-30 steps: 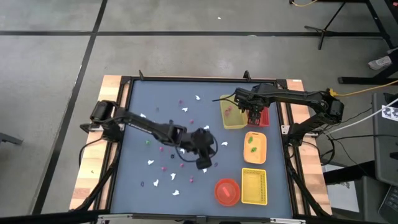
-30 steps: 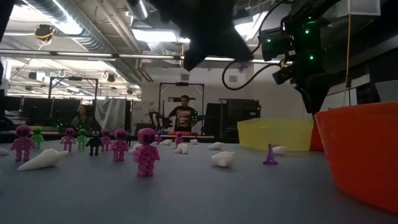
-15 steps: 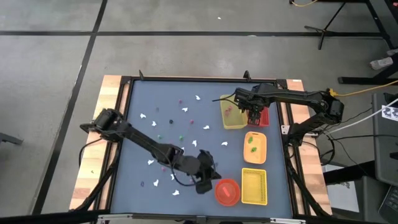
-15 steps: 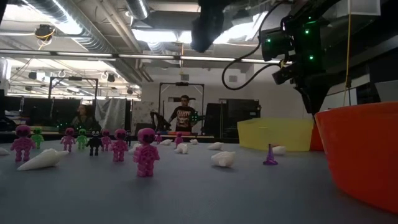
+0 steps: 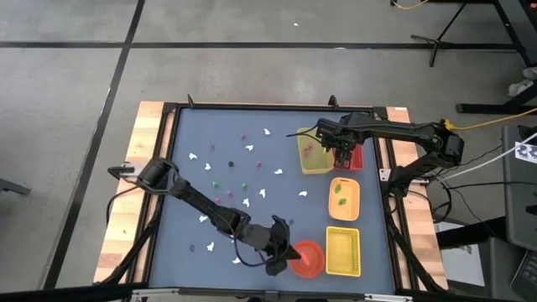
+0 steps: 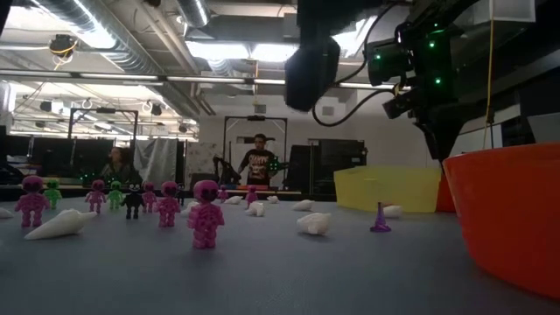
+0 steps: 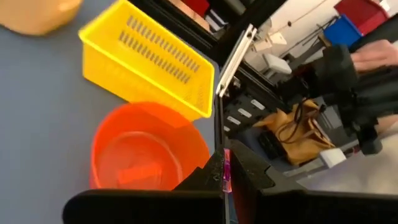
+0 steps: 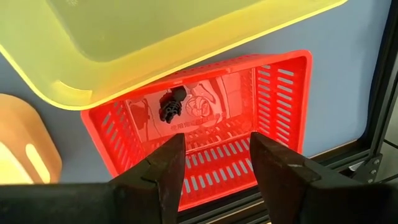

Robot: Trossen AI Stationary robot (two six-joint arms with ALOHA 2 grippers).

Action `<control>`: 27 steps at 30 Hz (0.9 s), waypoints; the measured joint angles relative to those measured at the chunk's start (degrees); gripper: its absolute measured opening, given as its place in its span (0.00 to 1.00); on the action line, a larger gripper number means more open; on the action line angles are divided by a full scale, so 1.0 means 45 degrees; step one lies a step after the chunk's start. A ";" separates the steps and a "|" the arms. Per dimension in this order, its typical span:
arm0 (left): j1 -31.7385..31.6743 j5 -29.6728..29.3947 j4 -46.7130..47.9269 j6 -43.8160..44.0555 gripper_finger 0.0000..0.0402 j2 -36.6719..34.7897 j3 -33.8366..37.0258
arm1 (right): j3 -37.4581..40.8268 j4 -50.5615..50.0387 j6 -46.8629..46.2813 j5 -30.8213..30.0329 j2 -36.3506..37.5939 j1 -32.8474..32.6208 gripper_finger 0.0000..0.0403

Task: Sort Halloween decoration
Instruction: Put the violet witch hat toy into the orange bin

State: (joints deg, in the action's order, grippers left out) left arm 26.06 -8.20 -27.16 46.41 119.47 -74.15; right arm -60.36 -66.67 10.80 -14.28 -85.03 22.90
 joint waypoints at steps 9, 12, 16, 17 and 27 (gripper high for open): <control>0.0066 0.0188 -0.0599 0.0001 0.00 0.0920 0.0005 | 0.0000 0.0105 0.0002 0.0001 -0.0004 0.0000 0.45; 0.0058 0.0124 -0.0708 -0.0058 0.00 0.0910 0.0005 | 0.0000 0.0151 0.0002 0.0002 0.0000 0.0000 0.45; 0.0053 0.0003 -0.0629 -0.0070 0.00 0.0910 0.0004 | 0.0000 0.0168 0.0002 0.0005 0.0000 0.0000 0.45; 0.0051 -0.0021 -0.0645 -0.0077 0.00 0.0910 0.0005 | 0.0000 0.0168 -0.0002 0.0005 -0.0004 0.0000 0.45; 0.0052 -0.0682 -0.0538 -0.0806 0.02 0.0910 0.0001 | 0.0000 0.0168 0.0002 0.0005 -0.0001 0.0000 0.45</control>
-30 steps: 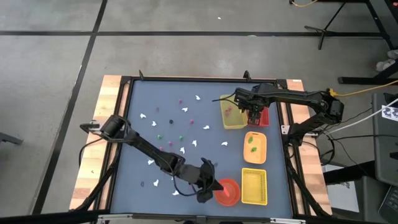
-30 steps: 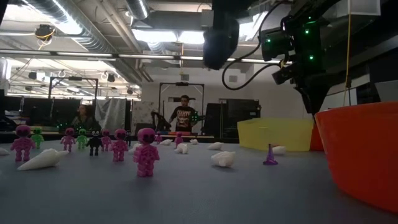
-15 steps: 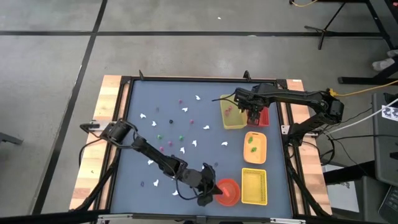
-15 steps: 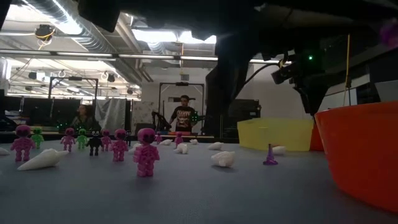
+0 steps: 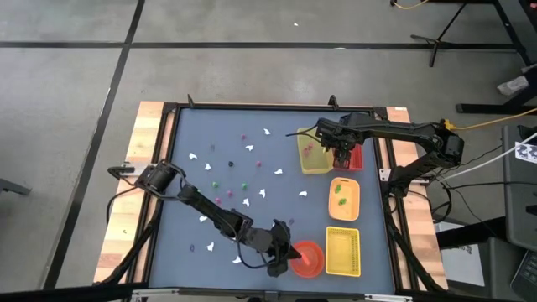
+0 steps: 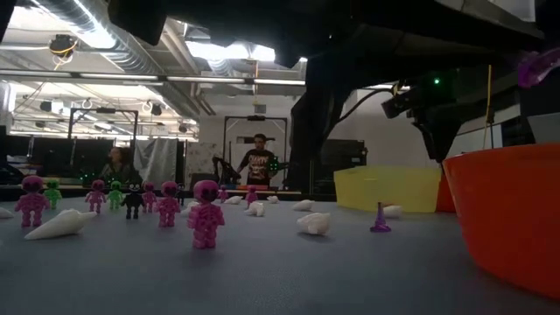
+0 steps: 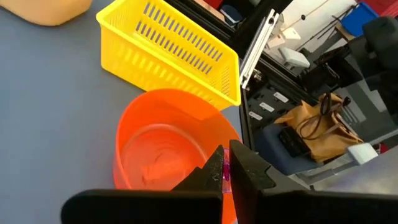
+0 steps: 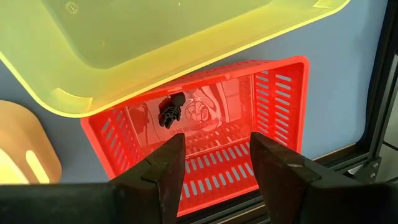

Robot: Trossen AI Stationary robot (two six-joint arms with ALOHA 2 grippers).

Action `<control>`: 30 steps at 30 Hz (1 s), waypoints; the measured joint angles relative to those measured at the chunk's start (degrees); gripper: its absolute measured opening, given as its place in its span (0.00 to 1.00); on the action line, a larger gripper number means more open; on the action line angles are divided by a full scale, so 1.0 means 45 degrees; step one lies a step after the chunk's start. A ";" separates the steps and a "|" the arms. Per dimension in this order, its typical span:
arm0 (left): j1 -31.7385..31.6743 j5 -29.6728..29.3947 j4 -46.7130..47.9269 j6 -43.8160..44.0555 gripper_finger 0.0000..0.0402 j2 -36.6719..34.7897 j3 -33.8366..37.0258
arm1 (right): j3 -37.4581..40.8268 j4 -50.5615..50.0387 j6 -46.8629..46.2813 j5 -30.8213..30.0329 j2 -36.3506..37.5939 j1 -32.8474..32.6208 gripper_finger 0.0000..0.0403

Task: Sort Halloween decoration
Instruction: Put the violet witch hat toy into the orange bin, then put the pink skeleton toy into the top yellow bin

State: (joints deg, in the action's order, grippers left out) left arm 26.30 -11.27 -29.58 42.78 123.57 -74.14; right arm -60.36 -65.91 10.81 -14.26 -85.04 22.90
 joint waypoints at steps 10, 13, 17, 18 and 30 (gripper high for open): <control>0.0001 -0.0337 -0.0005 0.0005 0.19 0.0000 0.0004 | 0.0000 -0.0005 0.0001 0.0000 0.0001 0.0000 0.45; 0.0001 -0.0340 -0.0010 0.0005 0.22 0.0000 -0.0001 | 0.0000 -0.0005 -0.0002 0.0000 0.0001 0.0000 0.45; -0.0004 -0.0364 -0.0010 0.0005 0.24 0.0000 0.0004 | 0.0000 -0.0005 -0.0003 0.0000 0.0001 0.0000 0.45; 0.0000 -0.0381 -0.0010 0.0005 0.24 -0.0005 0.0000 | 0.0000 -0.0005 -0.0002 0.0000 0.0001 0.0000 0.45; 0.0094 -0.0811 -0.0011 -0.0865 0.24 -0.0044 0.0004 | 0.0000 -0.0005 -0.0001 0.0000 0.0001 0.0000 0.45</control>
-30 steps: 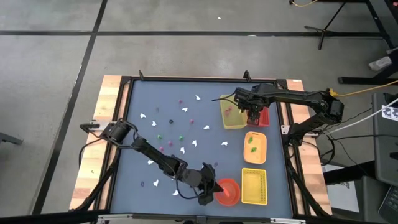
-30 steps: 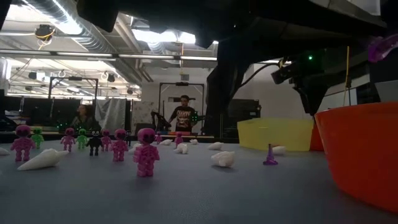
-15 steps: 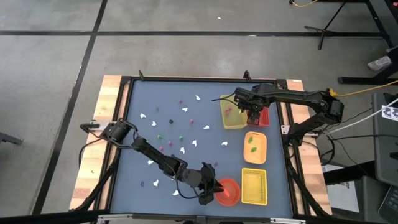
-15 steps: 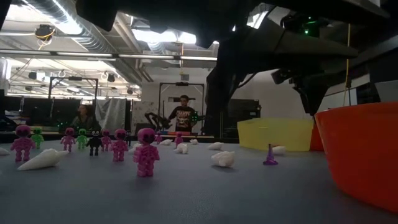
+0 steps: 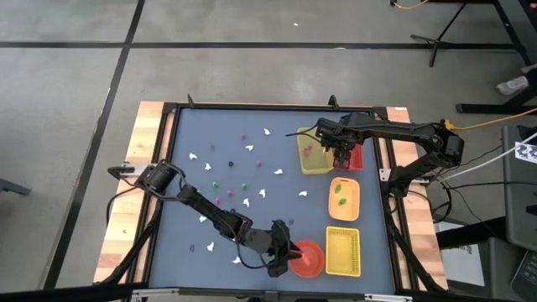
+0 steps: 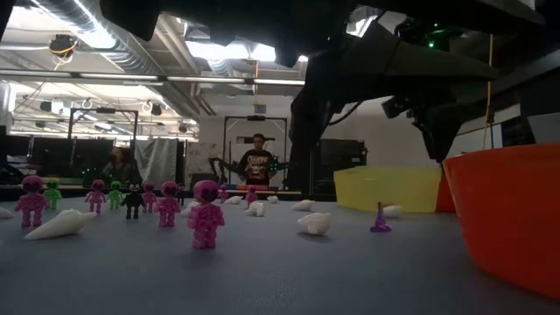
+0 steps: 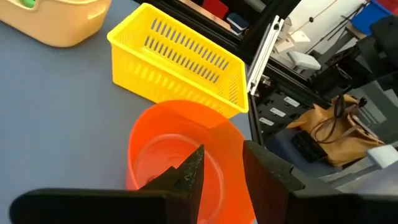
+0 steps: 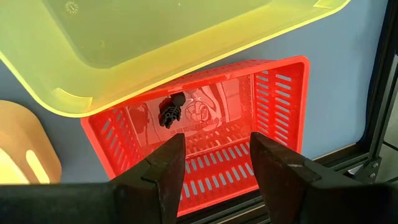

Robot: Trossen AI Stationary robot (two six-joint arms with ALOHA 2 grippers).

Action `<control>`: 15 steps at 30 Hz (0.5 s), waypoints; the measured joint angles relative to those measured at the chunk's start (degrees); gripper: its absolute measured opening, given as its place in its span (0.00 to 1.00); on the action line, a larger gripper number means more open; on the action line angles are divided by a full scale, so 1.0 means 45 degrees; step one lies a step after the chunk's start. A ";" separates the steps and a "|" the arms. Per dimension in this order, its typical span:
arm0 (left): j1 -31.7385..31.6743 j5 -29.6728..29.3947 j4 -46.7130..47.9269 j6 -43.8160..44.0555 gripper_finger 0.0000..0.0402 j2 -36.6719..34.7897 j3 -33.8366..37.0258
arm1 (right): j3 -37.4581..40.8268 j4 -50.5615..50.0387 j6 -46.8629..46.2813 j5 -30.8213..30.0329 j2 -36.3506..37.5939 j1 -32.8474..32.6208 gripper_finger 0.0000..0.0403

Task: Sort Halloween decoration
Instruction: Put the pink skeleton toy into the top yellow bin

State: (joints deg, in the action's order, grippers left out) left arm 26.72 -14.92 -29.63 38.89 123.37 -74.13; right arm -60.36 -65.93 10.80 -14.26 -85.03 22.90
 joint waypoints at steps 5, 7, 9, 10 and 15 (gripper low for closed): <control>-0.0005 0.0256 0.0181 -0.0500 0.24 -0.0146 0.0000 | 0.0000 -0.0003 0.0002 0.0000 0.0000 0.0000 0.45; -0.0005 0.0406 0.0258 -0.0538 0.24 -0.0310 0.0000 | 0.0000 0.0005 0.0002 -0.0002 0.0000 0.0000 0.45; -0.0003 0.0663 0.0239 -0.0761 0.24 -0.0413 -0.0005 | 0.0000 0.0002 -0.0002 0.0000 0.0000 0.0000 0.45; -0.0001 0.0731 0.0385 -0.0823 0.24 -0.0508 -0.0005 | 0.0000 0.0010 -0.0003 0.0000 0.0000 0.0000 0.45; 0.0019 0.1211 0.1904 -0.0739 0.24 -0.0989 -0.0005 | 0.0005 0.0036 0.0002 0.0019 -0.0002 0.0000 0.45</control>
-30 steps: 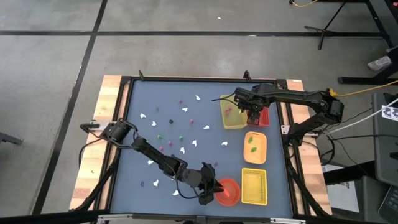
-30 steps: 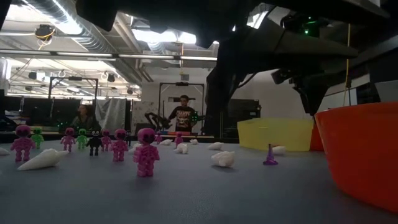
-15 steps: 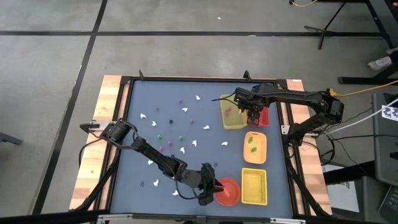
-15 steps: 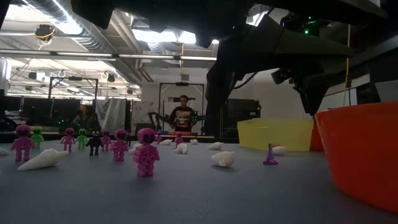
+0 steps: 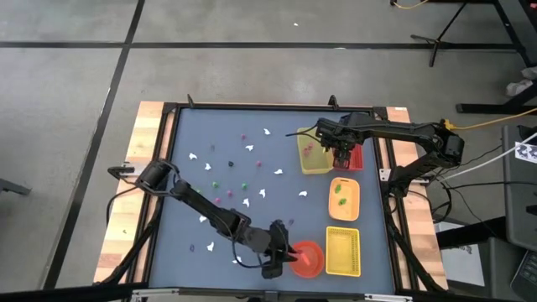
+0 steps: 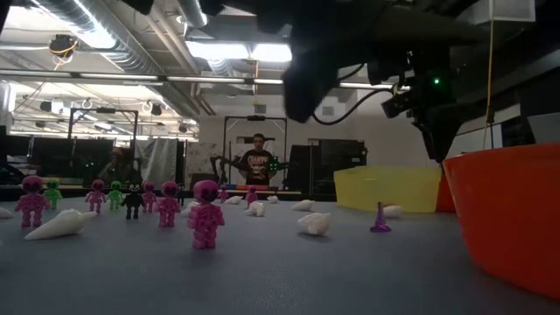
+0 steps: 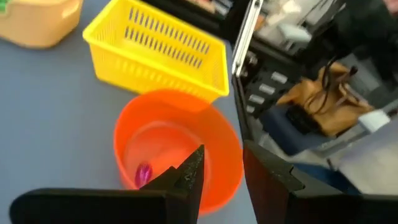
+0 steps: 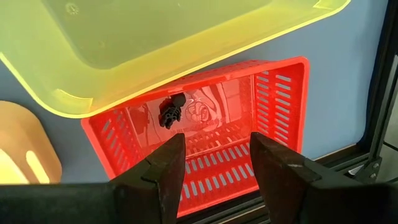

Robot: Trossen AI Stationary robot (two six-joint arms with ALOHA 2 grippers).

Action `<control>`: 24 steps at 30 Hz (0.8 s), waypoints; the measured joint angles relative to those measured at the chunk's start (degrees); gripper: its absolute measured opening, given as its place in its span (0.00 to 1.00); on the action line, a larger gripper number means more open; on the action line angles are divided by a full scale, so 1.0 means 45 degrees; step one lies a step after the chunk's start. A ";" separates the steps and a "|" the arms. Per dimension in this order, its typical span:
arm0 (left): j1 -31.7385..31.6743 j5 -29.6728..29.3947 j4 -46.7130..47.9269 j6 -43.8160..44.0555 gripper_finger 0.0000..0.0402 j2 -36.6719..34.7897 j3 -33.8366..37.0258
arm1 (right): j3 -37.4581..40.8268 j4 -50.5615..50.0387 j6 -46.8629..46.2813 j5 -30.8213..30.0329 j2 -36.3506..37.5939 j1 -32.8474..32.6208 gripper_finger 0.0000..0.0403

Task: Sort Halloween decoration
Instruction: Put the pink skeleton toy into the top yellow bin

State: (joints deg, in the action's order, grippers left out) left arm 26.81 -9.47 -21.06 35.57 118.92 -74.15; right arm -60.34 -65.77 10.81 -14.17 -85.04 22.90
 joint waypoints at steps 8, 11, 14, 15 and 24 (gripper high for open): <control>0.0029 -0.0141 0.3647 0.0061 0.24 -0.1343 0.0000 | 0.0000 0.0029 0.0000 -0.0005 0.0002 0.0000 0.45; 0.0098 -0.0249 0.4788 0.0081 0.24 -0.1603 -0.0005 | 0.0000 0.0037 0.0000 -0.0005 0.0002 0.0000 0.45; 0.0189 -0.0256 0.5644 0.0159 0.24 -0.1614 -0.0005 | 0.0000 0.0042 -0.0004 -0.0005 0.0002 0.0000 0.45; 0.0242 -0.0249 0.5946 0.0324 0.24 -0.1614 -0.0004 | 0.0000 0.0055 -0.0004 -0.0019 0.0002 0.0000 0.45; 0.0617 -0.0105 0.8220 0.1752 0.24 -0.1614 0.0000 | 0.0000 0.0076 -0.0002 -0.0015 0.0002 0.0000 0.45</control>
State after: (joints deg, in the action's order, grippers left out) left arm 29.58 -9.94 15.93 43.45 111.66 -74.15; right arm -60.34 -65.43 10.80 -14.24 -85.03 22.90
